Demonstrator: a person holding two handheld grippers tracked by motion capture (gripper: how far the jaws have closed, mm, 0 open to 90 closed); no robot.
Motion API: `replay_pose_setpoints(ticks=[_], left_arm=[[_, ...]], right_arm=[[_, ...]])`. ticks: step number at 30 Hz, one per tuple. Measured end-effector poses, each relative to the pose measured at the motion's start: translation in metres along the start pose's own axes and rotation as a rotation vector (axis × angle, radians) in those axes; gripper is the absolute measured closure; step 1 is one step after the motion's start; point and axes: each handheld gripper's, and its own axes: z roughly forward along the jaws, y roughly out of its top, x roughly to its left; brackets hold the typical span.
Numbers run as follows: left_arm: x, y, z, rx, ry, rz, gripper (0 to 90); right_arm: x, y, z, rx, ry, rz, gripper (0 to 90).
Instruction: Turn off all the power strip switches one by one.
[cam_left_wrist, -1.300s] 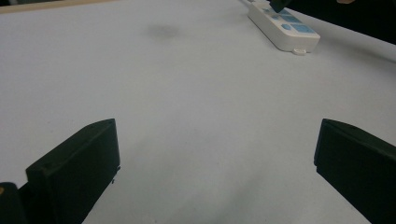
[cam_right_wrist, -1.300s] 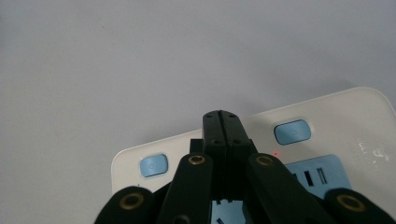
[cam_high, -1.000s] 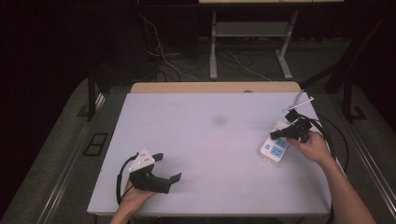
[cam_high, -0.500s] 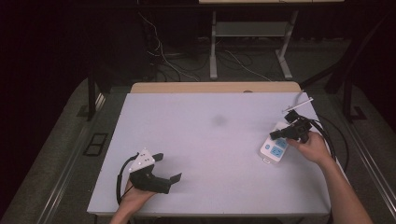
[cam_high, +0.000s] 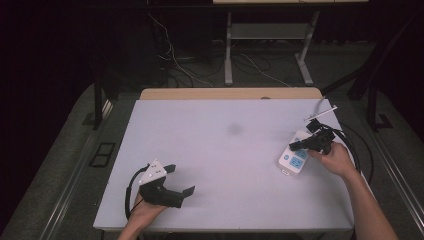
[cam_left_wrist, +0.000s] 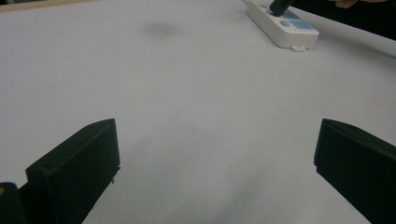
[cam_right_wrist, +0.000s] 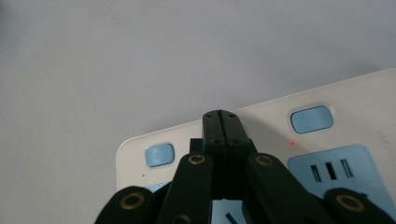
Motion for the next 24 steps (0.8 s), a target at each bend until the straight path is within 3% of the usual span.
replay_pose_setpoints(ticks=[24], left_arm=[[0.0001, -0.0002, 0.0011, 0.002, -0.004, -0.003, 0.0]], right_arm=[[0.0047, 0.0037, 0.0029, 0.005, -0.030, -0.027, 90.0]])
